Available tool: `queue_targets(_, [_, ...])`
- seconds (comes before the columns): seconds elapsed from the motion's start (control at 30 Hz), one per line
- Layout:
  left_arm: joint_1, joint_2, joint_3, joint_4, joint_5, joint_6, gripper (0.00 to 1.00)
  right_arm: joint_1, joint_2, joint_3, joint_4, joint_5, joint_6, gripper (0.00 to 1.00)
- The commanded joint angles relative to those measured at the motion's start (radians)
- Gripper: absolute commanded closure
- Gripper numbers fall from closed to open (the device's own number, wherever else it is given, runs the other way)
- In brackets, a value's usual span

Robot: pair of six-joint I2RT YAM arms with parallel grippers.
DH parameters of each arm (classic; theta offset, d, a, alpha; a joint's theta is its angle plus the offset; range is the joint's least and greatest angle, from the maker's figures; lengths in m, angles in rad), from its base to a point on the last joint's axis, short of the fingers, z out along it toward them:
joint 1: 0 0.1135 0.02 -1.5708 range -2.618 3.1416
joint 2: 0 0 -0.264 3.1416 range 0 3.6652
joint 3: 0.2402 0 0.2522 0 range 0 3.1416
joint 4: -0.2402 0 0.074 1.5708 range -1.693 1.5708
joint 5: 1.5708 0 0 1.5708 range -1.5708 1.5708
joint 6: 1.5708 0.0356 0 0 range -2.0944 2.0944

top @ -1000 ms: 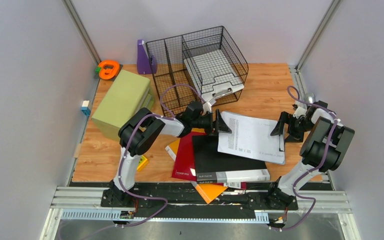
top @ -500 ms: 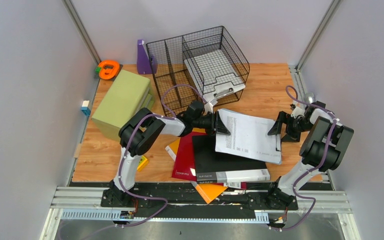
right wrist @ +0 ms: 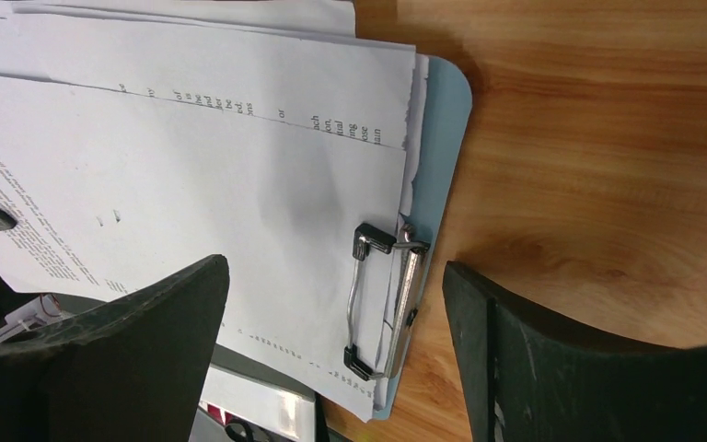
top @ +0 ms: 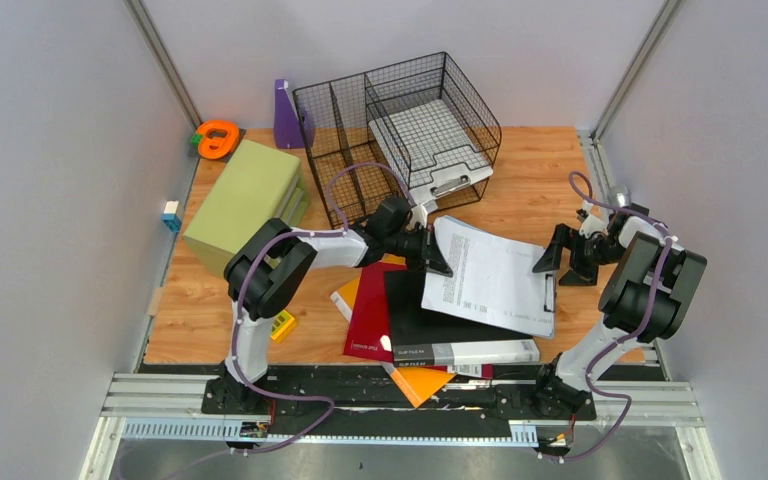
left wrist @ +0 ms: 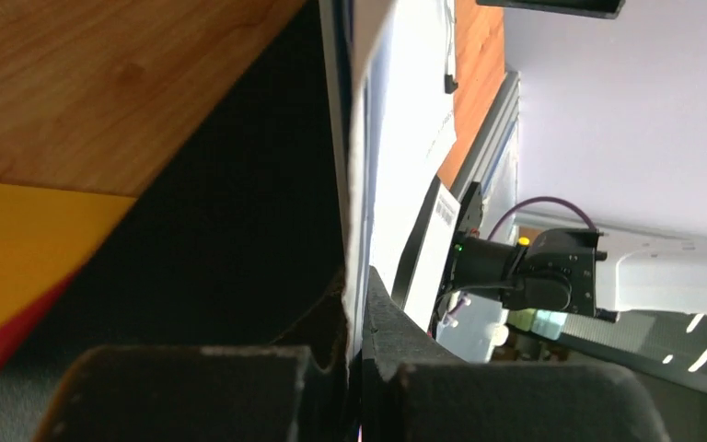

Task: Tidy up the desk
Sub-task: Pick up the folder from the center of the board.

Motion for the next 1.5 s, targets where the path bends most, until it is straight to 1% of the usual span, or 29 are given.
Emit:
queue_targets(0.0, [-0.005,-0.13,0.043,-0.176,0.007,0.183,1.0,-0.006,-0.016,0.03,-0.057,-0.055,-0.056,0.12])
queue_targets(0.1, [-0.005,-0.176,0.05,-0.246,-0.006,0.269,1.0,-0.007,-0.049,0.029,-0.069,-0.106,-0.089,0.12])
queue_targets(0.13, [-0.005,-0.199,0.044,-0.278,-0.009,0.278,1.0,-0.007,-0.058,0.026,-0.071,-0.117,-0.096,0.12])
queue_targets(0.33, [-0.006,-0.275,0.013,-0.313,-0.026,0.318,1.0,-0.007,-0.076,0.017,-0.087,-0.162,-0.122,0.12])
queue_targets(0.47, [-0.008,-0.322,0.015,-0.364,-0.061,0.377,1.0,-0.006,-0.094,0.023,-0.105,-0.21,-0.142,0.12])
queue_targets(0.63, [-0.006,-0.399,0.069,-0.461,-0.095,0.498,1.0,-0.006,-0.105,0.051,-0.151,-0.338,-0.177,0.11])
queue_targets(0.73, [-0.001,-0.446,0.112,-0.465,-0.089,0.542,1.0,-0.006,-0.111,0.062,-0.168,-0.418,-0.195,0.11])
queue_targets(0.83, [0.018,-0.479,0.151,-0.44,-0.057,0.542,1.0,-0.006,-0.12,0.067,-0.181,-0.49,-0.225,0.1])
queue_targets(0.97, [0.047,-0.473,0.215,-0.425,0.002,0.528,1.0,-0.005,-0.14,0.079,-0.238,-0.615,-0.292,0.1])
queue_targets(1.03, [0.061,-0.457,0.241,-0.409,0.041,0.5,1.0,-0.002,-0.148,0.095,-0.274,-0.688,-0.334,0.09])
queue_targets(1.1, [0.078,-0.432,0.263,-0.376,0.114,0.437,1.0,0.004,-0.152,0.115,-0.293,-0.753,-0.357,0.09])
queue_targets(1.17, [0.094,-0.406,0.284,-0.348,0.16,0.392,1.0,0.013,-0.155,0.135,-0.292,-0.778,-0.365,0.09])
queue_targets(1.27, [0.114,-0.379,0.305,-0.3,0.201,0.343,1.0,0.014,-0.144,0.173,-0.292,-0.815,-0.372,0.09])
queue_targets(1.37, [0.126,-0.365,0.323,-0.288,0.232,0.315,1.0,0.016,-0.137,0.195,-0.307,-0.898,-0.389,0.08])
queue_targets(1.4, [0.127,-0.357,0.335,-0.286,0.237,0.311,1.0,0.018,-0.135,0.205,-0.324,-0.933,-0.402,0.09])
queue_targets(1.47, [0.138,-0.341,0.355,-0.287,0.255,0.297,1.0,0.032,-0.127,0.234,-0.386,-0.985,-0.455,0.13])
